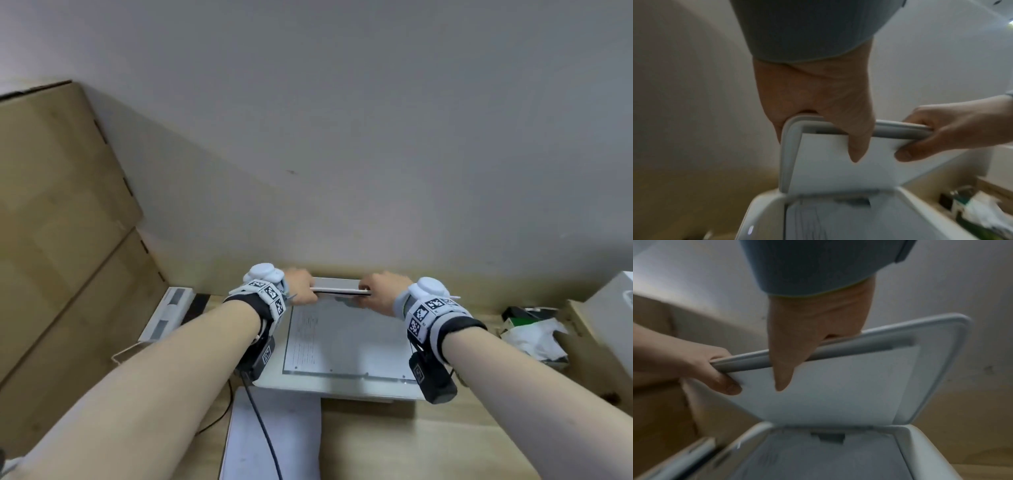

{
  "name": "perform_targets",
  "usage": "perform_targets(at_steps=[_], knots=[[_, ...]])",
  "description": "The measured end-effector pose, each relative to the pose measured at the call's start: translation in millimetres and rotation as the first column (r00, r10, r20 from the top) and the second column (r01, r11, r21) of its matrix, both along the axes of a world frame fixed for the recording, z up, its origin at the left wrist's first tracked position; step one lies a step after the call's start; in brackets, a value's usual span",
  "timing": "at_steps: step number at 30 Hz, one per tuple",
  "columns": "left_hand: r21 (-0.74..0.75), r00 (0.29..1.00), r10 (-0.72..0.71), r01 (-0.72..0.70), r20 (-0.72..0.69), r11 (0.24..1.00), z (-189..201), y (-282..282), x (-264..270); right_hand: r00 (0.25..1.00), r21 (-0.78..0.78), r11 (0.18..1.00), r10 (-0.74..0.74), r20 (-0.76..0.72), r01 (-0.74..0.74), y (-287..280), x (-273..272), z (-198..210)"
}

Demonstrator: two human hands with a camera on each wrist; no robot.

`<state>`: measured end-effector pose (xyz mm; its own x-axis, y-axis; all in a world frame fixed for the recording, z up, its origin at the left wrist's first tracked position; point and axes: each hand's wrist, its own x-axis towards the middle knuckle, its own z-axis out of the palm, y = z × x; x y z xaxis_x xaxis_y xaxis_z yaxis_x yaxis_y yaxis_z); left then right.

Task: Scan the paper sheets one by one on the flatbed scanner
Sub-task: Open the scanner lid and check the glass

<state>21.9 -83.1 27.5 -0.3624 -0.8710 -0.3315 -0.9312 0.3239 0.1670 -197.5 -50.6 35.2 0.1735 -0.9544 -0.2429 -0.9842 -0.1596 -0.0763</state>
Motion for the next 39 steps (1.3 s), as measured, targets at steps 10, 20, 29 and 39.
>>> perform_targets(at_steps=[10, 20, 29, 39], knots=[[0.142, 0.99, -0.105, 0.091, 0.098, 0.986, -127, 87, 21, 0.993, 0.197, 0.973, 0.116, 0.033, -0.12, 79, 13, -122], [0.046, 0.973, 0.102, -0.094, -0.205, 0.994, -142, 81, 61, 0.974, -0.137, 0.984, 0.139, 0.18, -0.115, 52, 35, -161], [0.24, 0.623, 0.658, -0.624, -0.423, 0.744, -172, 68, 81, 0.97, -0.09, 0.996, 0.004, 0.241, 0.018, 46, 75, -196], [0.595, 0.087, 0.847, -0.675, -0.525, 0.437, -182, 46, 71, 0.967, -0.124, 0.992, 0.006, 0.254, 0.026, 46, 73, -200]])
